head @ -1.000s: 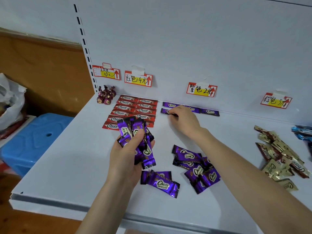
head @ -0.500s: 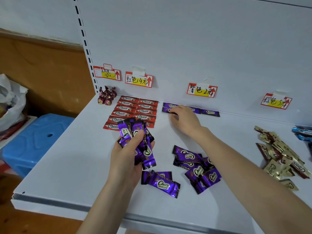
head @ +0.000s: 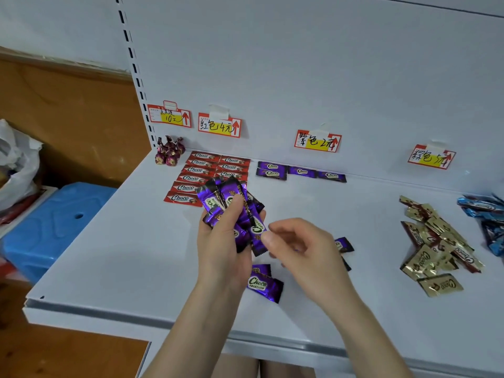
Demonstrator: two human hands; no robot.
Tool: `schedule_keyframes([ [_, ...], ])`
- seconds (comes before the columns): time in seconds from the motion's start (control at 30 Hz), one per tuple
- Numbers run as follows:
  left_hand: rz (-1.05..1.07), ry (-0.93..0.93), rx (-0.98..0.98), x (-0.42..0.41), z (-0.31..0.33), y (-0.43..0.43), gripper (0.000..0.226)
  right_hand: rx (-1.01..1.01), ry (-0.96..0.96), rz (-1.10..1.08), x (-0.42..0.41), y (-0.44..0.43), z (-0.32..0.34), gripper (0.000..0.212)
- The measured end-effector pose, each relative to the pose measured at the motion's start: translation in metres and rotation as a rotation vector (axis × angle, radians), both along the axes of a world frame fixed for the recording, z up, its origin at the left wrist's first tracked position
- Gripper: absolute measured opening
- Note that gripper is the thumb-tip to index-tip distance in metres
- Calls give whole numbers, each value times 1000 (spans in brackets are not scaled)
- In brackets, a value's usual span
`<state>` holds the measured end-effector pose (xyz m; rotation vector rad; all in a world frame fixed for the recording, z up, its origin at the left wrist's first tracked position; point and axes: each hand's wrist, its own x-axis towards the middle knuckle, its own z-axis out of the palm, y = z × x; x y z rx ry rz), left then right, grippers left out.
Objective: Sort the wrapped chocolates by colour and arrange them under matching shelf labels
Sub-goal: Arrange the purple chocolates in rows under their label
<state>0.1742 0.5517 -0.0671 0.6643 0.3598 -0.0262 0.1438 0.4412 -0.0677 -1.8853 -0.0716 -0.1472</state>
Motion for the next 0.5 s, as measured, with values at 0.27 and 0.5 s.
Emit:
schedule_keyframes([
  [0.27, 34, -18, 113, -9, 2, -8, 21, 145, 65, -57, -6, 4, -13, 18],
  [0.5, 48, -110, 206, -11, 4, -8, 27, 26, 76, 50, -7, -6, -4, 35],
])
